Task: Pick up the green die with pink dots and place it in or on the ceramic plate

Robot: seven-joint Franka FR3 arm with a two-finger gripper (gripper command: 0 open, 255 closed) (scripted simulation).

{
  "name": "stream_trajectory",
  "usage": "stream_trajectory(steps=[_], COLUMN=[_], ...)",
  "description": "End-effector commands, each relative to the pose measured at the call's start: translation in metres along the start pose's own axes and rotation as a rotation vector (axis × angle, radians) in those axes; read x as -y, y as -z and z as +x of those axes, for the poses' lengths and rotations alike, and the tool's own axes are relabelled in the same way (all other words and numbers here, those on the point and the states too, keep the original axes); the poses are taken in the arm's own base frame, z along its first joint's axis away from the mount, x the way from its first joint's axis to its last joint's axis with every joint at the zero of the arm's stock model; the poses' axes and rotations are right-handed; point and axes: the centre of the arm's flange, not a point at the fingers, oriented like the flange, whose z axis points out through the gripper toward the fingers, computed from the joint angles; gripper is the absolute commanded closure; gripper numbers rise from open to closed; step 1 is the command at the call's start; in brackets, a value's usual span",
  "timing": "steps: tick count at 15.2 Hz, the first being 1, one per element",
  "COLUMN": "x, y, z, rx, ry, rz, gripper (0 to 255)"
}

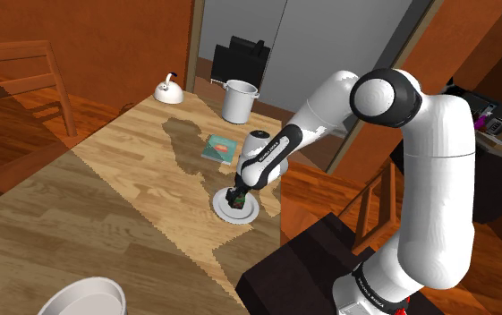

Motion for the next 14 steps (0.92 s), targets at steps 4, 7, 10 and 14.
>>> stream_trajectory(steps=[4,7,10,14], x=[0.0,0.0,0.0,0.0], y=[0.0,0.0,0.04,0.05], z=[0.0,0.0,0.0,0.0], rx=[0.0,0.0,0.0,0.0], ry=[0.0,0.0,0.0,0.0], rz=[0.0,0.0,0.0,0.0], gripper=[0,0,0,0])
